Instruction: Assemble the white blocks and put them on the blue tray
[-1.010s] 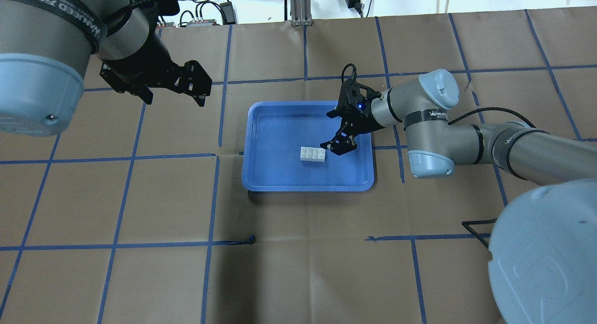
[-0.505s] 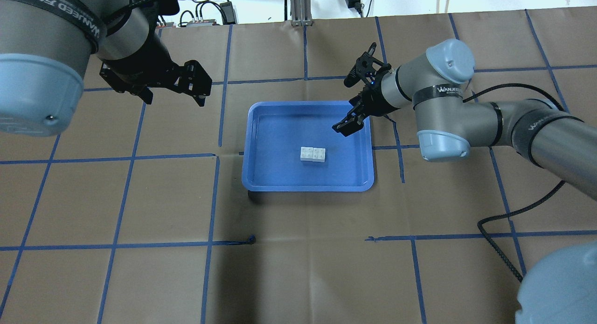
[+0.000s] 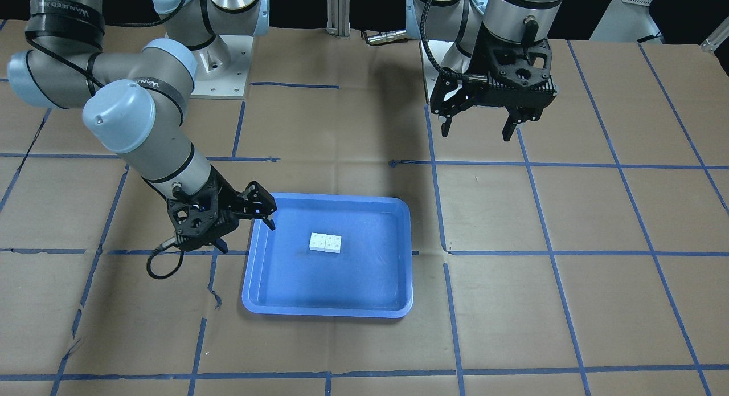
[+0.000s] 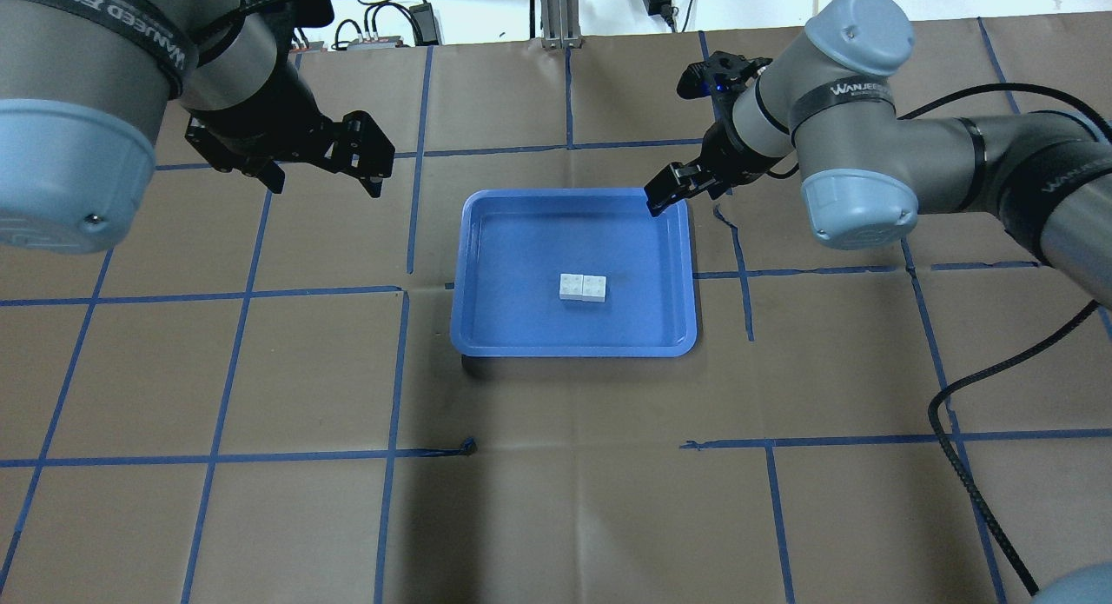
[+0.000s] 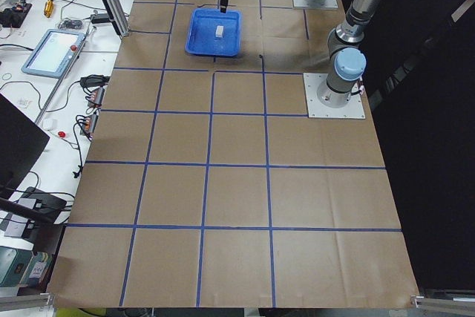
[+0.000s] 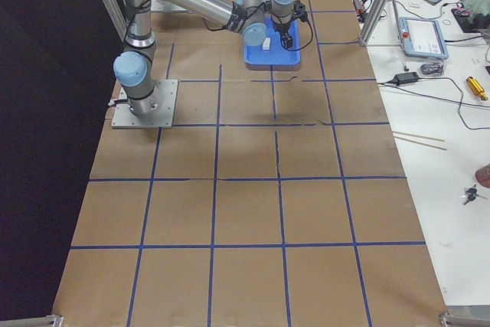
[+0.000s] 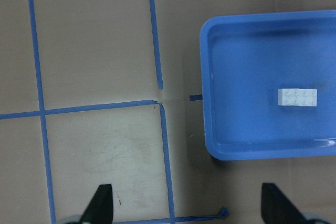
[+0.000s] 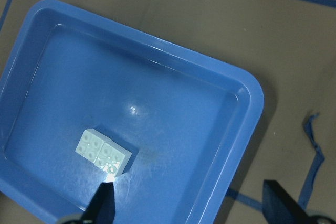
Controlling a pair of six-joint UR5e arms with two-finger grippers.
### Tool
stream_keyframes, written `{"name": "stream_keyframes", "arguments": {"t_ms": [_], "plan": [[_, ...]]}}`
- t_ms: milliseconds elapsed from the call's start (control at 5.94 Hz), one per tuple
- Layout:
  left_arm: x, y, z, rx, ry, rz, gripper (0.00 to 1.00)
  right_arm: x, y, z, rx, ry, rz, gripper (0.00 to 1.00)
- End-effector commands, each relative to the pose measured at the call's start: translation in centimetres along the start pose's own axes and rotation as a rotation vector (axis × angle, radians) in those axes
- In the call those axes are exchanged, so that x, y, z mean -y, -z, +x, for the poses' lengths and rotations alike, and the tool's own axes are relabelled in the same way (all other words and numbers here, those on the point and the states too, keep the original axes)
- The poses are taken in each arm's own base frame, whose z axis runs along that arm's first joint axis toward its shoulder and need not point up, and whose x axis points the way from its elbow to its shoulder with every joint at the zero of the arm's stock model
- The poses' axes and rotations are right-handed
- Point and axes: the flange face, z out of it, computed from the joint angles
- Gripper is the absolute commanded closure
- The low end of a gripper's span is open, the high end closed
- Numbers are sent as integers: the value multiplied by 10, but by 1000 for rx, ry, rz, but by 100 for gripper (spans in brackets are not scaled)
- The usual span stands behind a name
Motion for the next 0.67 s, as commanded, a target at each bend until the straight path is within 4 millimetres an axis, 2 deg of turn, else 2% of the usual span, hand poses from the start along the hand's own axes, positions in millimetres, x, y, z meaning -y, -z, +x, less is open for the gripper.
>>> {"name": "stream_keyframes", "arguments": {"t_ms": [0,168,337,505], "plan": [[1,5,0,0,0,9,1,4,29,-4,-25,-279,-98,0],[1,5,0,0,0,9,1,10,60,1,-149,-290,-178,0],[1,5,0,0,0,7,1,21,91,-6,-170,-311,-197,0],[1,5,0,0,0,7,1,31,128,-15,-190,-495,-182,0]]}}
